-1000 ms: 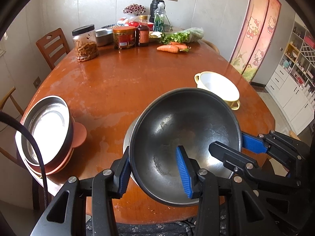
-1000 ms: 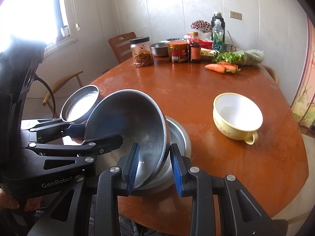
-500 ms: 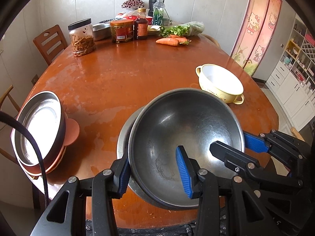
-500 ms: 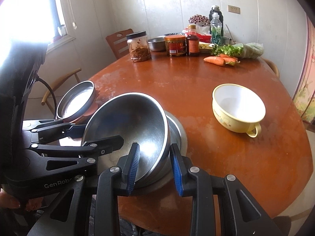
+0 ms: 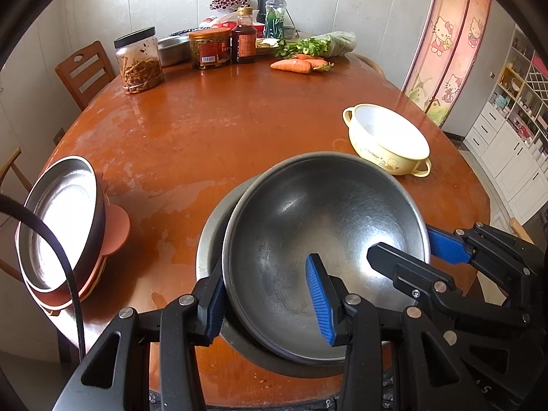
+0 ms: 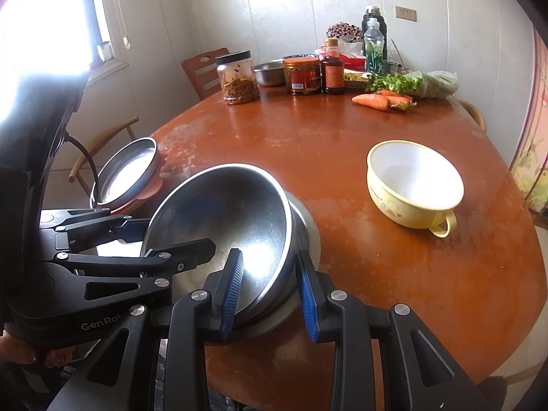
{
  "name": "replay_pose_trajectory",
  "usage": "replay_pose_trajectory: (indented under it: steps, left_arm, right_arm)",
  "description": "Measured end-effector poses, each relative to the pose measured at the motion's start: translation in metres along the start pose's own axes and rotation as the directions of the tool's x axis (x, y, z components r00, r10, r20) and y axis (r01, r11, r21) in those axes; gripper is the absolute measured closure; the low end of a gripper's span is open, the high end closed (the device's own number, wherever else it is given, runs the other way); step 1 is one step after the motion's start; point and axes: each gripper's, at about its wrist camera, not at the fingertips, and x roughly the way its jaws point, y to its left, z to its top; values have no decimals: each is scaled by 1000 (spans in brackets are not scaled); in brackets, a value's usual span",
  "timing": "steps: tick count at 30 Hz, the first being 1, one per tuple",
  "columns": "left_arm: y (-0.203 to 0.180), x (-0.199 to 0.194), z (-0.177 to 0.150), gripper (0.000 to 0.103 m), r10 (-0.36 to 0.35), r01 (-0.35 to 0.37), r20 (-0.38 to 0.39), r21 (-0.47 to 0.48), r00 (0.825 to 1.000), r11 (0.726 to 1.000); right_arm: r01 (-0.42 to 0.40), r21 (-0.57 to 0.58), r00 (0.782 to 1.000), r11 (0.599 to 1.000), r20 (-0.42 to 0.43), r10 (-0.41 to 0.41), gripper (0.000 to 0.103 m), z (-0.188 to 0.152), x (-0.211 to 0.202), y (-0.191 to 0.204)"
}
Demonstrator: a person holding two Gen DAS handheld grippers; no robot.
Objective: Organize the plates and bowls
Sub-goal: 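Lower the deep steel bowl into the steel basin with the left tool, then open the left tool off the bowl rim and withdraw it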
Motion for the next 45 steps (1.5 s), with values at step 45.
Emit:
replay_pose_trajectory:
  steps: [45]
  left_arm:
    - [0,-22,0,52,29,-30,75,4,997,1000]
  right_arm:
    - [25,48,996,999,82,-29,44,6,-15,-7]
